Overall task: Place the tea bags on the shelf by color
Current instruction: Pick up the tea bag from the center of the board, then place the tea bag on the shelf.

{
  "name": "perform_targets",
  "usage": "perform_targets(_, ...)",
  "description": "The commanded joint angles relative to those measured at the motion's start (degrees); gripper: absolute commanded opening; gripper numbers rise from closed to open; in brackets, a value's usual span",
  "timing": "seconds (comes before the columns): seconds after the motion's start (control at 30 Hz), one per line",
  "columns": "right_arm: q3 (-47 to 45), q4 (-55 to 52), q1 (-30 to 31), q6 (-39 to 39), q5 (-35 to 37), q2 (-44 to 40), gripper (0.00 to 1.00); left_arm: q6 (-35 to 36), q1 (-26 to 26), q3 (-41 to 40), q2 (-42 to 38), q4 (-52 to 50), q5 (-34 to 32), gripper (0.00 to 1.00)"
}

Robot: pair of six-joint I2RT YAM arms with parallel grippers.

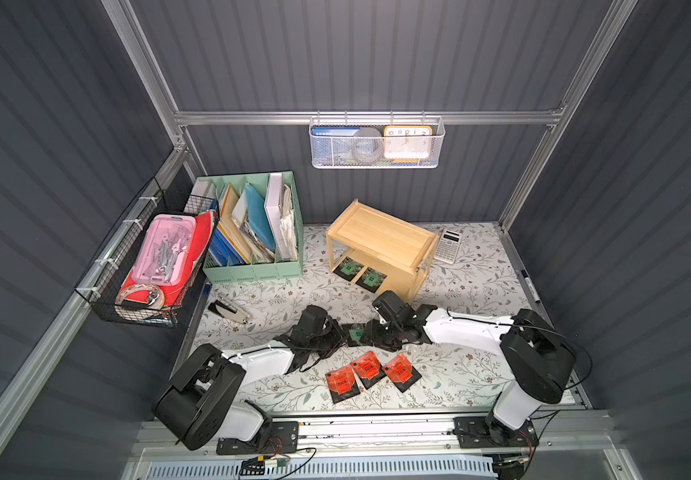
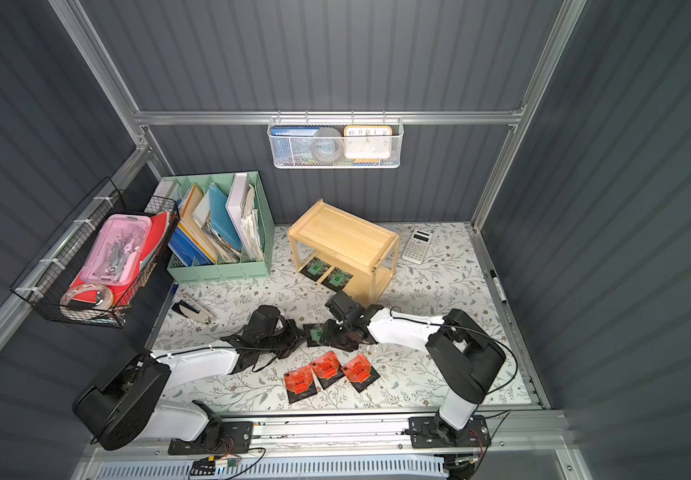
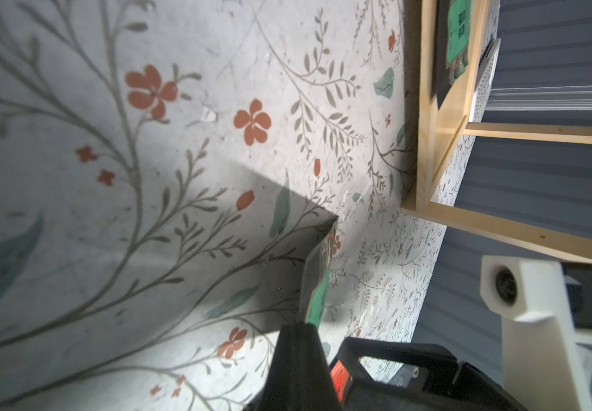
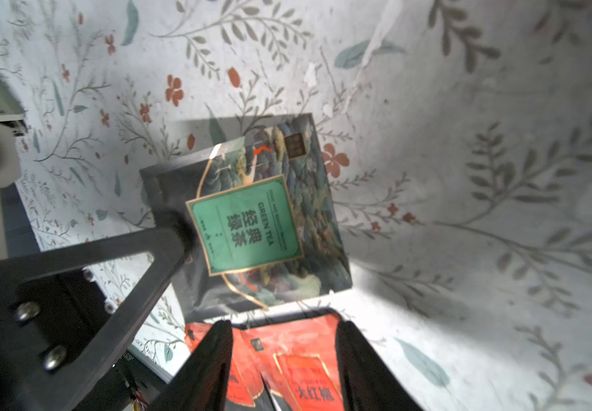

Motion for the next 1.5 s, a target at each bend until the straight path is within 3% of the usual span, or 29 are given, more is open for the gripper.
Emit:
perform_targets(0.0,-2.2,-2.3,-0.1,-1.6,2.3,-4.7,0.54,1.6,-0.1,1.8,-2.7,-2.6,-1.6,0.0)
perform_targets(0.33,-6.9,-10.5,-1.0,-4.4,9.2,-19.0,0.61,1.1,-0.4,6.5,-4.0,-2.7,-2.4,0.0)
perform_targets(0.87,-14.0,-20.4,-3.3,-9.2,20.3,-42.1,0.66,-4.6,-5.2,17.1,7.1,5.6,-11.1,0.0)
perform_targets(1.23,-13.1,-26.7,-3.8,-12.9,25.8,-49.2,0.74,-11.1,-8.7,20.5,15.3,13.7,-18.7,0.0)
perform_targets(1.47,-11.9,-27.7,-3.9,-16.8,25.0,-50.7,0.74,-13.5,-10.4,23.4,20.2,17.9,-21.6,0.0)
